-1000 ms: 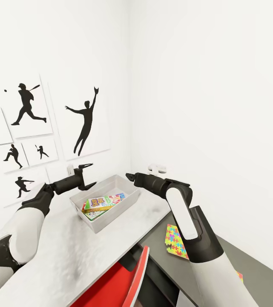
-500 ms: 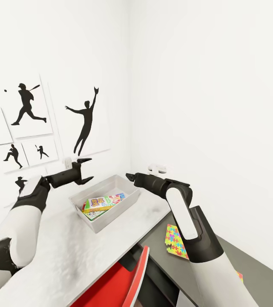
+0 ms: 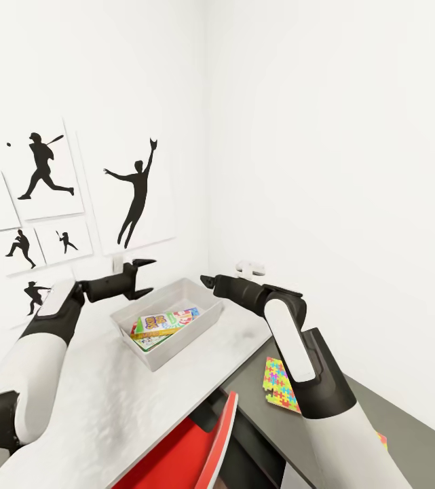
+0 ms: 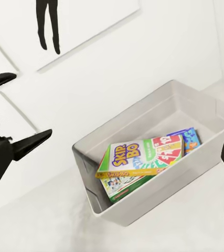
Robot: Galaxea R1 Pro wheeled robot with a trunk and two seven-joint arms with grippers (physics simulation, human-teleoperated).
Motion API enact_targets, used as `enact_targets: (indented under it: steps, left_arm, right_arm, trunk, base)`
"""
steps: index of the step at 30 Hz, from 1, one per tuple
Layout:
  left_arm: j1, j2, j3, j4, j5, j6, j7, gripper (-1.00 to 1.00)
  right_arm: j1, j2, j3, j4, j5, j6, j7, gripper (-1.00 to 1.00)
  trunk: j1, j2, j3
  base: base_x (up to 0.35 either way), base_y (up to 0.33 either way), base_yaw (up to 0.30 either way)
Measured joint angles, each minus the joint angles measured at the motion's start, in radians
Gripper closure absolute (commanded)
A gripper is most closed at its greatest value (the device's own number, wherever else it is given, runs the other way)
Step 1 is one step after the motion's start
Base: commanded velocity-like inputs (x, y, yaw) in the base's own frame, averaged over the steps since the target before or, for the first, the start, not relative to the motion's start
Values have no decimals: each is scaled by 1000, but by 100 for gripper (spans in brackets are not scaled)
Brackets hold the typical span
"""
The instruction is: Put all the toys in the child's room - the three board games (two on the bed and one on the table), the two jigsaw puzzles on the table, and the tennis ball on the table - inside the toy box on the table in the child's room.
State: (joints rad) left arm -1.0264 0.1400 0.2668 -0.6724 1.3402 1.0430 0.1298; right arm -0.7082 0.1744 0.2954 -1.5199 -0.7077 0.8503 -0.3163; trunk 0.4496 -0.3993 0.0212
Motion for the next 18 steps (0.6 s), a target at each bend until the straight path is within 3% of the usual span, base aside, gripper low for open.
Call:
enact_targets:
  steps: [6, 18]
  left_arm:
    - [38, 6, -2, -89, 0, 0, -2, -100]
    - [53, 12, -2, -111, 1, 0, -2, -100]
  right_arm:
    - [0, 0, 0, -2, -1, -2, 2, -100]
    - [0, 0, -9, -8, -3, -1, 5, -100]
  trunk:
    - [0, 0, 0]
    - [0, 0, 0]
  base:
    - [0, 0, 0]
    - [0, 0, 0]
